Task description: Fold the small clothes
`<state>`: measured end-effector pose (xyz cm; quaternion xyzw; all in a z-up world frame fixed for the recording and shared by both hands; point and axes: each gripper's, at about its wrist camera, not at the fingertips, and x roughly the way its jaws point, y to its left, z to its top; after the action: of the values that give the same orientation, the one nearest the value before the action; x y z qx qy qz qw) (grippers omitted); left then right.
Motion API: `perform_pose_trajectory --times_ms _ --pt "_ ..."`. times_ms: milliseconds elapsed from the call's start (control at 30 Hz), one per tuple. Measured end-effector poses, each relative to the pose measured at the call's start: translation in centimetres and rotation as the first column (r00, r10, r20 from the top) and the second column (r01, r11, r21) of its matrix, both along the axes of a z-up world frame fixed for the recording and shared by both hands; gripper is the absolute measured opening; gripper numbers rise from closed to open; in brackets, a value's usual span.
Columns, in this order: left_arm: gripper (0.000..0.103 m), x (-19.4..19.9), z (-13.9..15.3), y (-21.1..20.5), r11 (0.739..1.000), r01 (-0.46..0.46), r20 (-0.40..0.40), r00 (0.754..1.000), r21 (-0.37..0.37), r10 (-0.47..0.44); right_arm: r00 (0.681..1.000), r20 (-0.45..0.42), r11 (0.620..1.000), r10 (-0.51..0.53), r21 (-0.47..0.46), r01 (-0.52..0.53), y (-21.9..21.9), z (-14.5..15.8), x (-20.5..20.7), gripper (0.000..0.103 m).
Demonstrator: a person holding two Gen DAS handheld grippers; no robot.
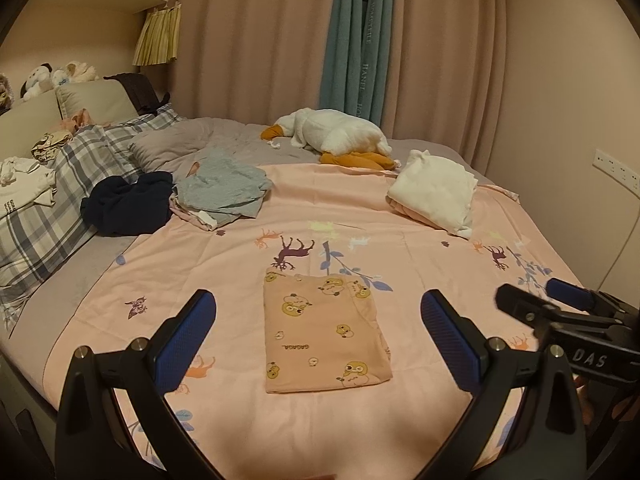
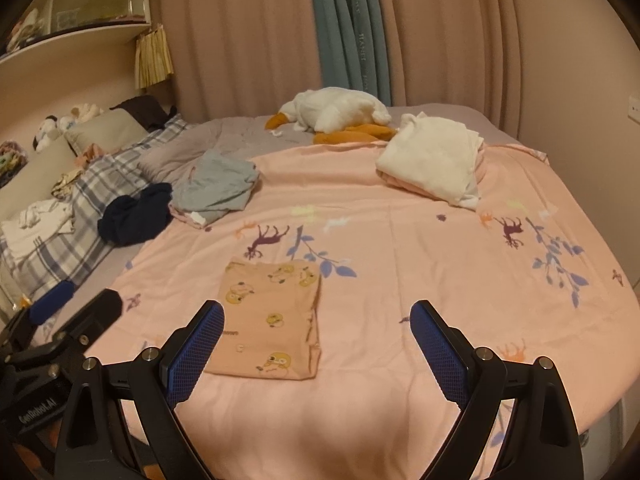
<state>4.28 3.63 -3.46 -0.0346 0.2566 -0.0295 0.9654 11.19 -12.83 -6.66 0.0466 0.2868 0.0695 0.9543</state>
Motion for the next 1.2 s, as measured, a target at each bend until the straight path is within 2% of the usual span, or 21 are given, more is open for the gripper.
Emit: perform_pose_trajectory --times_ms 167,400,1200 --pt "0.103 0.4 -0.4 1.1 0.998 -0.054 -0.007 0.999 -0.012 0.053 1.000 0.005 1.000 -0.025 0.012 0.025 -1.0 0.2 -0.1 0.094" --pt "0.103 0.6 -0.6 1.0 0.998 -0.059 -0.007 0.998 -0.008 0.059 0.996 0.040 0.997 -0.082 0.018 0.081 -2.0 0.8 -0.4 0.094" --pt "0.103 0.3 -0.8 0.3 0.999 -0.043 -0.015 0.999 0.000 0.043 0.998 0.025 0.998 -0.065 0.006 0.065 -2.1 0.5 -0.6 0.094"
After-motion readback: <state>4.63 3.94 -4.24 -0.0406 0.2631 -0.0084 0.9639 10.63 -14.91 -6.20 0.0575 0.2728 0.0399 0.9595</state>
